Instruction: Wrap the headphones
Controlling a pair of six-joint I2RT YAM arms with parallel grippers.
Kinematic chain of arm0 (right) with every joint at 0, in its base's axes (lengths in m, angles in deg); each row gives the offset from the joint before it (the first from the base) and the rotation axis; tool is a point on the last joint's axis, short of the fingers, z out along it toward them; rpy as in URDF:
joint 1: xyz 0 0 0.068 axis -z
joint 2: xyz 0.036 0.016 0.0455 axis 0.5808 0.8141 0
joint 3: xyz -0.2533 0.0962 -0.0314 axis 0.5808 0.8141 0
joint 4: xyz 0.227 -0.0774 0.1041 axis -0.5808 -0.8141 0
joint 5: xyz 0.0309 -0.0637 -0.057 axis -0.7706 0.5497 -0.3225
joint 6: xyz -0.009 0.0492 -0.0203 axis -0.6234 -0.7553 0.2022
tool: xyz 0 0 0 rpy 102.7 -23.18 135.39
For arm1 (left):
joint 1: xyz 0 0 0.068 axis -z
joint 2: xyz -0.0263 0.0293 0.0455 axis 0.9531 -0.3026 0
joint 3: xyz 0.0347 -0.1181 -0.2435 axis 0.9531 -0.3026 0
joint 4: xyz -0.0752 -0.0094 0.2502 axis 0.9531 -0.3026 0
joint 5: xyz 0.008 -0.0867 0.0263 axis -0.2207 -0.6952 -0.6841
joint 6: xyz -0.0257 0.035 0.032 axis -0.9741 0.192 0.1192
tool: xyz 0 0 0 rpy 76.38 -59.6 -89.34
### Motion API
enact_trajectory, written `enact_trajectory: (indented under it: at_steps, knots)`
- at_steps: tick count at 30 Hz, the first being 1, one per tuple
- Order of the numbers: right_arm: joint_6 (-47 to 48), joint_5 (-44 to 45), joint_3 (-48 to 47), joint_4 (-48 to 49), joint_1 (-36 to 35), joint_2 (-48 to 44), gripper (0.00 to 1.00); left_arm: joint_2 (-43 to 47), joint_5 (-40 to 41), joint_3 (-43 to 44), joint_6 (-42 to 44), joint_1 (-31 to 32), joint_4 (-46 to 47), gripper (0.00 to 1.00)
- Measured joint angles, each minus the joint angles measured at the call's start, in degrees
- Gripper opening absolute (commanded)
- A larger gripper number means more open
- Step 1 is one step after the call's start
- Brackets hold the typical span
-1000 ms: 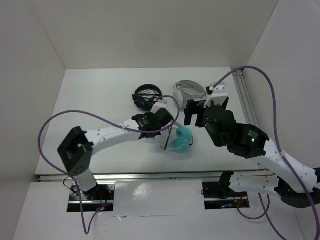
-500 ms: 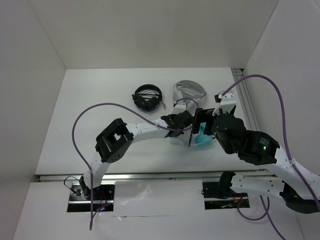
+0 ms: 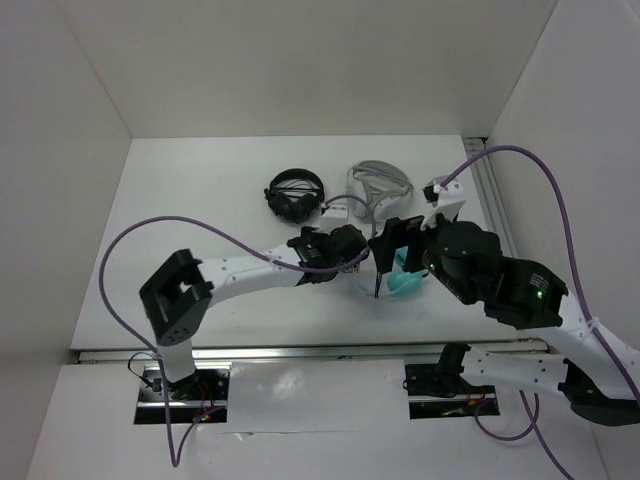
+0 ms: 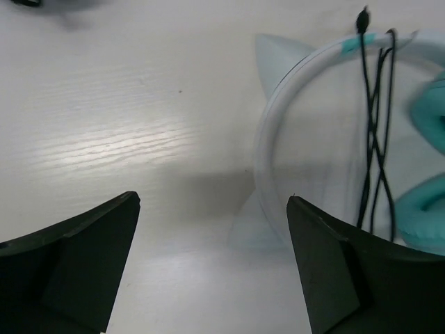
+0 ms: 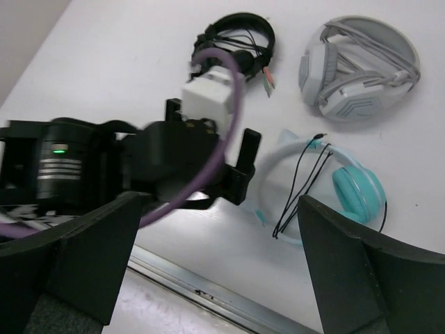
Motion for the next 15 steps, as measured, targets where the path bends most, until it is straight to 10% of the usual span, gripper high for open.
enact_trajectory:
  at_steps: [15]
  knots:
    - [-2.4, 0.85, -10.05, -10.78, 0.63, -0.2, 1.0, 60.78, 6.23, -10.56, -2.08, 1.09, -29.83, 1.0]
